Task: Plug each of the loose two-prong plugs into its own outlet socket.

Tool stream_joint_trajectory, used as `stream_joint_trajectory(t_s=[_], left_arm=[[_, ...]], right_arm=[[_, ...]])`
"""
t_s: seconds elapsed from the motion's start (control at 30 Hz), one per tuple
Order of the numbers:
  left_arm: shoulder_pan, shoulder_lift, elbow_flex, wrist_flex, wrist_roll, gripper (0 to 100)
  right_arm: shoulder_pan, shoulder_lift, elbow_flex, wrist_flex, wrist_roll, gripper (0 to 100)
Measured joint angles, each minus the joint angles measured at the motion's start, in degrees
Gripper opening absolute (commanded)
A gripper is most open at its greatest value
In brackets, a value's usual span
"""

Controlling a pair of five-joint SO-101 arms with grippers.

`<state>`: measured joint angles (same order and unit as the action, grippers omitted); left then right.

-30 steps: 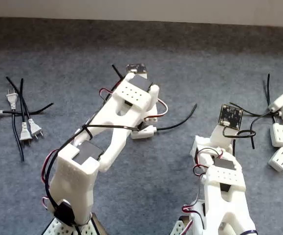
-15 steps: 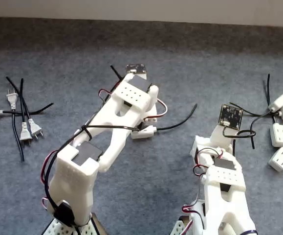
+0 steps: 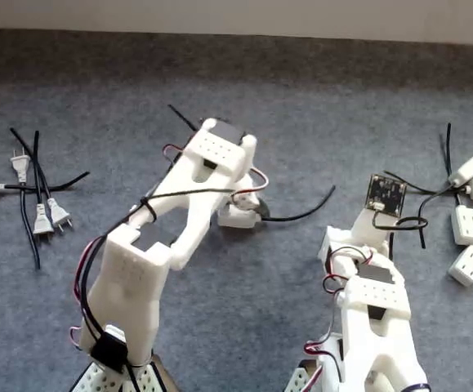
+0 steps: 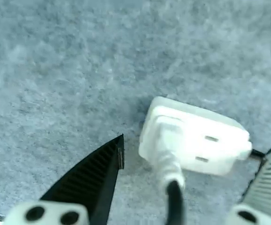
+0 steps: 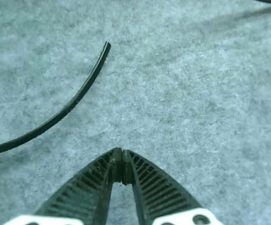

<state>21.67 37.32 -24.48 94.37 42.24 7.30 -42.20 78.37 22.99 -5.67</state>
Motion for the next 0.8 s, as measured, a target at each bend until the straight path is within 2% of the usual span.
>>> stream_joint_trajectory(t_s=[0.13,0.43,0.63,0.8], left_arm=[[-0.35,0.00,-11.87,4.75,0.00,42],[-1.58,-6.68,-32.88,6.24,-0.79,42],[-10.90,-14.33,-37.19,6.51,-7.03,41],[-21.80,-17.58,-34.20,6.59,-7.65,41]], right_arm=[[0.00,0.00,0.00,0.00,0.00,0.7],[-0.09,0.00,0.00,0.00,0.00,0.9],[-0.09,0.00,0.00,0.00,0.00,1.3],[-0.09,0.00,0.00,0.18,0.00,13.2]])
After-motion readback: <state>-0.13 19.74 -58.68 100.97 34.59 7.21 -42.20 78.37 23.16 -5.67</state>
